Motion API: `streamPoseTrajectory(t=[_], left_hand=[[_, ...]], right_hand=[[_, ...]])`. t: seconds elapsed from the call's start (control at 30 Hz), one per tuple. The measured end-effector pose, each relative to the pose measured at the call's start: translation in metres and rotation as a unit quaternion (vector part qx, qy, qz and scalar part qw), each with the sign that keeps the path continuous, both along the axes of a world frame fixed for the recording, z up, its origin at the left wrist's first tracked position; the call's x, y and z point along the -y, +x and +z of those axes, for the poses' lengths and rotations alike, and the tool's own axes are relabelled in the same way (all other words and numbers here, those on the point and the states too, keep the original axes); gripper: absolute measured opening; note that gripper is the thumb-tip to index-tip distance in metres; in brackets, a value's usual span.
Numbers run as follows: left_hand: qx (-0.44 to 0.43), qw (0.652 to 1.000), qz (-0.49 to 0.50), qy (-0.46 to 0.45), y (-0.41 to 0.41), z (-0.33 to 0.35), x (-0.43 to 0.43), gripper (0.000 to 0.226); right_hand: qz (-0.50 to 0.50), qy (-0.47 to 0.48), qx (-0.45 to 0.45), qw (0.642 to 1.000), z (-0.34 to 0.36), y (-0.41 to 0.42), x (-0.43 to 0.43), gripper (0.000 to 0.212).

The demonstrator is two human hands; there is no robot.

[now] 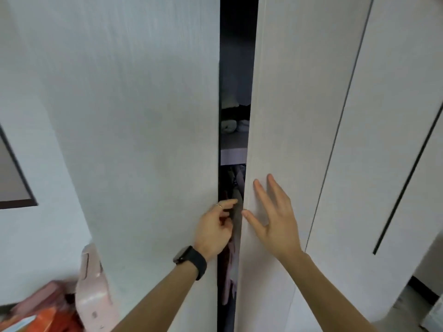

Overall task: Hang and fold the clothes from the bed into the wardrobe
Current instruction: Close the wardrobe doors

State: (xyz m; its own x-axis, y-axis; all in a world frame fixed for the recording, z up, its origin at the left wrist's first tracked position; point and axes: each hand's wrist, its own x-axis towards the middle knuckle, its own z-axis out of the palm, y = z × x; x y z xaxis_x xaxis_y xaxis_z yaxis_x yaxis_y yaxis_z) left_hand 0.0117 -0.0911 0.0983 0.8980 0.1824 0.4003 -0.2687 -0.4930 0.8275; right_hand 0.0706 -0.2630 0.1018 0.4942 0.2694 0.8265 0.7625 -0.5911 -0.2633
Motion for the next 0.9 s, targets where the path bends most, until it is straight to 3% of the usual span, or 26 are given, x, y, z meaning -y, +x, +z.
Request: streamPoseTrajectory(t=[0.13,0.27,0.43,0.63,0.77,0.9], left_hand=[[0.012,0.989,0.115,0.088,0.023,0.004,-0.032,0.054],[-0.017,0.982,0.152,0.108,0.047,0.008,-0.047,0.056],[-0.064,0.941,0.25,0.218,0.075,0.02,-0.04,0.032],[-0.062,0.947,0.275,0.154,0.09,0.016,-0.035,0.029],[-0.042,0.945,0.259,0.195,0.089,0.01,-0.039,0.019],[-0.045,0.925,0.26,0.272,0.086,0.001,-0.04,0.044]], right_hand=[[-0.002,-0.008,0.051,0.999,-0.001,0.026,-0.015,0.071],[-0.019,-0.03,0.077,0.996,-0.002,0.05,-0.027,0.072],[-0.064,-0.019,0.074,0.995,-0.003,0.076,-0.053,0.074],[-0.055,0.01,0.095,0.994,-0.01,0.11,-0.072,0.079],[-0.048,0.015,0.113,0.992,-0.014,0.127,-0.076,0.076],[-0.045,-0.008,0.113,0.993,-0.017,0.142,-0.077,0.074]])
